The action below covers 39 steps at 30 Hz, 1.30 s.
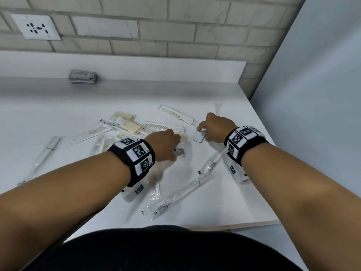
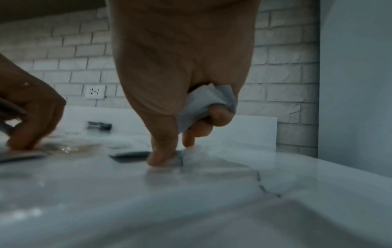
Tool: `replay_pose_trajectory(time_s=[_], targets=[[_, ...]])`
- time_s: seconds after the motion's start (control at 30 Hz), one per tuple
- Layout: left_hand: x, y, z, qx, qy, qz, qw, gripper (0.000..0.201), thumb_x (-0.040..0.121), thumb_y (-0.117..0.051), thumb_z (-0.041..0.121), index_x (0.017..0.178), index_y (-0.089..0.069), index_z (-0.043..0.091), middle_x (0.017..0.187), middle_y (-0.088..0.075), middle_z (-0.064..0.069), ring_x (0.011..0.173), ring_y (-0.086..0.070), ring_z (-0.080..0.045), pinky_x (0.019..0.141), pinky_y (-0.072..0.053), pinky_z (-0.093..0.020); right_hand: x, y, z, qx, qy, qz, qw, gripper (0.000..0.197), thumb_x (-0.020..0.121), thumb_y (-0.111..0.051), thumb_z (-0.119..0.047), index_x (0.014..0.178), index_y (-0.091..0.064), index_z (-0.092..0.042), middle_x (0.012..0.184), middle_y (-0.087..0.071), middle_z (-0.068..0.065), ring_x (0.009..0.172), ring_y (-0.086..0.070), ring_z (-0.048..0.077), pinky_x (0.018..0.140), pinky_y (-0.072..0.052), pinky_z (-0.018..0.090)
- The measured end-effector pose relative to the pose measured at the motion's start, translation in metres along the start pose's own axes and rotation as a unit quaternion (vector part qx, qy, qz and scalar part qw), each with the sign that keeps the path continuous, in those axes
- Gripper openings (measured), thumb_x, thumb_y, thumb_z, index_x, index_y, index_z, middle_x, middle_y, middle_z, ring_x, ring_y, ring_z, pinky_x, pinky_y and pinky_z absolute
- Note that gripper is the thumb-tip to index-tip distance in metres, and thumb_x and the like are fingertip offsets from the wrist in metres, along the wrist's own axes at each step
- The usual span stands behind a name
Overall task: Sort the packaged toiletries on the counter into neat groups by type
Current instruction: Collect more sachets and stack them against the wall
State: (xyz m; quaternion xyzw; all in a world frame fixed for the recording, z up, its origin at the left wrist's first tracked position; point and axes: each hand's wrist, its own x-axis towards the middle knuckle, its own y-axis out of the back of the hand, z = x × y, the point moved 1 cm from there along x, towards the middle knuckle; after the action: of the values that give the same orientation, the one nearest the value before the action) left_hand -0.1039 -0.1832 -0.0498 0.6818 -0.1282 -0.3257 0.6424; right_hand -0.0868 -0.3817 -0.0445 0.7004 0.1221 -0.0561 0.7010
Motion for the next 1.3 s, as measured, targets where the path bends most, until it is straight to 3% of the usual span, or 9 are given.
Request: replay_pose_trajectory(time_s=[0.3, 0.43, 0.6, 0.73, 0.87, 1.0, 1.1, 1.2, 1.3], targets=[[0.013, 0.000, -0.009, -0.108, 0.065, -0.050, 0.991, 0.061, 0.076, -0.075, 0.038, 0.120, -0.044, 0.011, 0.095, -0.054, 0.001, 0.082, -0.051, -0.019, 0.070, -0.042, -0.030, 0.025, 0.002, -0.001, 0.018, -0.005, -0.061, 0.998, 0.060, 0.079, -0.074, -0.020, 0.131, -0.044, -0.019, 0.129, -0.052, 0.006, 0.110, -0.057, 0.027, 0.087, -0.048, 0.035], [0.010, 0.003, -0.012, -0.079, 0.049, -0.066, 0.993, 0.041, 0.080, -0.068, 0.040, 0.108, -0.056, 0.014, 0.095, -0.060, 0.000, 0.084, -0.055, -0.019, 0.071, -0.043, -0.028, 0.030, 0.003, 0.002, 0.028, -0.026, -0.078, 0.996, 0.054, 0.076, -0.077, -0.028, 0.122, -0.051, -0.017, 0.128, -0.052, 0.005, 0.108, -0.058, 0.025, 0.087, -0.047, 0.032], [0.001, 0.012, -0.025, -0.206, 0.060, -0.015, 0.977, 0.016, 0.089, -0.054, 0.033, 0.083, -0.046, 0.020, 0.086, -0.056, 0.000, 0.078, -0.052, -0.021, 0.060, -0.035, -0.029, 0.029, -0.003, -0.004, 0.077, -0.023, -0.071, 0.994, 0.045, 0.070, -0.076, -0.043, 0.103, -0.054, -0.022, 0.117, -0.044, 0.003, 0.096, -0.058, 0.023, 0.084, -0.050, 0.035], [-0.010, 0.018, -0.040, -0.415, 0.115, 0.046, 0.901, 0.017, 0.087, -0.056, 0.020, 0.100, -0.048, 0.013, 0.087, -0.071, -0.001, 0.077, -0.068, -0.016, 0.059, -0.043, -0.027, 0.027, -0.003, -0.018, 0.060, -0.010, -0.039, 0.997, 0.050, 0.074, -0.076, -0.034, 0.114, -0.050, -0.019, 0.119, -0.045, 0.005, 0.095, -0.058, 0.026, 0.078, -0.047, 0.033], [-0.023, 0.017, -0.052, -0.545, 0.129, 0.117, 0.820, 0.028, 0.090, -0.046, 0.011, 0.117, -0.047, 0.019, 0.088, -0.065, -0.005, 0.065, -0.059, -0.016, 0.065, -0.048, -0.032, 0.024, -0.002, -0.039, 0.008, 0.064, -0.021, 0.998, 0.050, 0.076, -0.076, -0.027, 0.120, -0.052, -0.030, 0.118, -0.045, 0.003, 0.093, -0.059, 0.027, 0.072, -0.044, 0.031], [-0.035, 0.012, -0.062, -0.665, 0.127, 0.137, 0.723, 0.031, 0.095, -0.047, 0.011, 0.125, -0.049, 0.021, 0.096, -0.052, -0.005, 0.081, -0.060, -0.019, 0.083, -0.054, -0.048, 0.022, -0.003, -0.056, -0.060, 0.072, -0.077, 0.993, 0.050, 0.080, -0.071, -0.028, 0.126, -0.053, -0.024, 0.123, -0.043, 0.005, 0.104, -0.058, 0.028, 0.076, -0.047, 0.033], [-0.047, 0.007, -0.068, -0.721, 0.119, 0.146, 0.667, 0.026, 0.098, -0.047, 0.019, 0.122, -0.049, 0.028, 0.097, -0.049, -0.003, 0.095, -0.062, -0.021, 0.085, -0.052, -0.053, 0.017, 0.000, -0.061, -0.063, 0.082, -0.068, 0.992, 0.026, 0.081, -0.067, -0.024, 0.106, -0.059, -0.022, 0.102, -0.055, -0.003, 0.098, -0.058, 0.023, 0.068, -0.042, 0.028], [-0.058, 0.002, -0.077, -0.778, 0.099, 0.145, 0.604, 0.021, 0.100, -0.047, 0.027, 0.121, -0.048, 0.028, 0.100, -0.048, -0.006, 0.096, -0.060, -0.025, 0.086, -0.051, -0.058, 0.010, 0.023, -0.072, 0.154, 0.068, -0.033, 0.985, 0.026, 0.076, -0.074, -0.025, 0.081, -0.049, -0.021, 0.078, -0.051, -0.007, 0.076, -0.053, 0.017, 0.061, -0.036, 0.027], [-0.066, 0.005, -0.077, -0.825, 0.061, 0.126, 0.547, 0.033, 0.100, -0.042, 0.033, 0.129, -0.047, 0.018, 0.116, -0.058, -0.014, 0.104, -0.060, -0.030, 0.085, -0.051, -0.055, 0.001, 0.053, -0.106, 0.469, 0.075, -0.020, 0.880, 0.029, 0.075, -0.079, -0.014, 0.078, -0.051, -0.021, 0.068, -0.053, -0.003, 0.056, -0.048, 0.014, 0.051, -0.036, 0.025]])
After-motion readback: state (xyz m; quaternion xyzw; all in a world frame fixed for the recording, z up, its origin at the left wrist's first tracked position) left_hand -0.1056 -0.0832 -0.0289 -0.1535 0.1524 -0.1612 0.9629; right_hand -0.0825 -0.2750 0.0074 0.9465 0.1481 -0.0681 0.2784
